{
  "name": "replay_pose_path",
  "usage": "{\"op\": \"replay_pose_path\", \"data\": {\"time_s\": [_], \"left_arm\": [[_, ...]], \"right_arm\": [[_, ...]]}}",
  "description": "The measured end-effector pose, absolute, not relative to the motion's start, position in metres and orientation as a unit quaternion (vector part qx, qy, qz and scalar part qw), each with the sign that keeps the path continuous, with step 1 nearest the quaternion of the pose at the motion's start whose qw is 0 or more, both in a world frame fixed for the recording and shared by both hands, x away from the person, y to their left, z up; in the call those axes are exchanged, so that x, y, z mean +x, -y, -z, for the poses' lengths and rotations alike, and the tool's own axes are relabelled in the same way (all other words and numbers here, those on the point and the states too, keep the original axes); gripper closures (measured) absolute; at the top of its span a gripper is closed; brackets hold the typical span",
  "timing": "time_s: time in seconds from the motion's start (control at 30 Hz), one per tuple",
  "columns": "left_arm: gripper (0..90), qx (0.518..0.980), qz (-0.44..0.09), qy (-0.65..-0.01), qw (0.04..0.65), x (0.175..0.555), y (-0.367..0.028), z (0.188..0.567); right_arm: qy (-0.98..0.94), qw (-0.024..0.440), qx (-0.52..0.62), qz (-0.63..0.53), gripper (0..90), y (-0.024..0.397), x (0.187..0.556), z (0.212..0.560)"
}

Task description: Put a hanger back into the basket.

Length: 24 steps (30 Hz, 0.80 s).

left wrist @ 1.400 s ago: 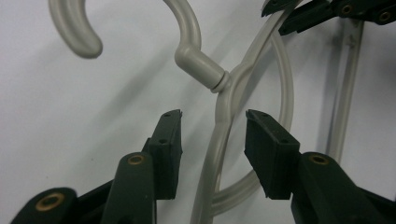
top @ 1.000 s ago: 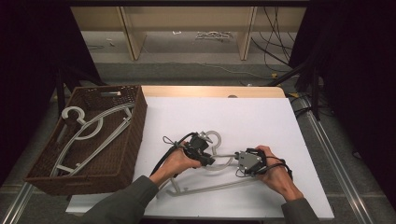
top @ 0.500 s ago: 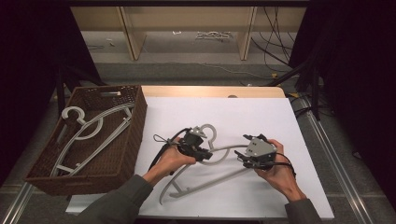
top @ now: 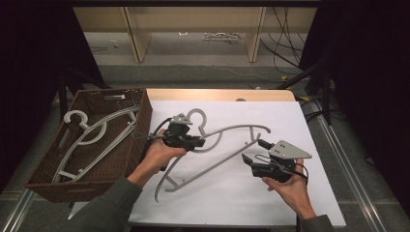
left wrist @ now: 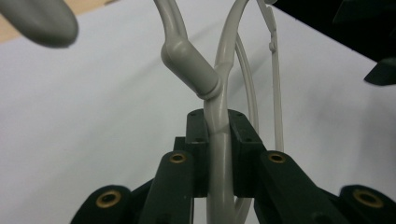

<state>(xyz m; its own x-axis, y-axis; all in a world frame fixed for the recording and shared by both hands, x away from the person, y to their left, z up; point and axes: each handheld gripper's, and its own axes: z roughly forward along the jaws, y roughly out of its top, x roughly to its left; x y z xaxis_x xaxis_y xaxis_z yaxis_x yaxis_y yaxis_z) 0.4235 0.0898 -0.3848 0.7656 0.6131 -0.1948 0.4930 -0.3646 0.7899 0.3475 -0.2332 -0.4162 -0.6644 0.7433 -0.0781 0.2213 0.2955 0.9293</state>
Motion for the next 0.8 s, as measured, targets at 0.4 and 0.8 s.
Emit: {"op": "replay_pose_path", "data": {"time_s": [0.4,0.8], "left_arm": [[80.1,0.814,-0.099,-0.324,0.472,0.408,-0.115,0.343],[80.0,0.813,-0.125,-0.327,0.466,0.402,-0.147,0.31]], "right_arm": [[-0.752,0.223,0.336,-0.521,25.1,0.229,0.326,0.424],[-0.746,0.217,0.338,-0.532,25.0,0.229,0.319,0.427]]}}
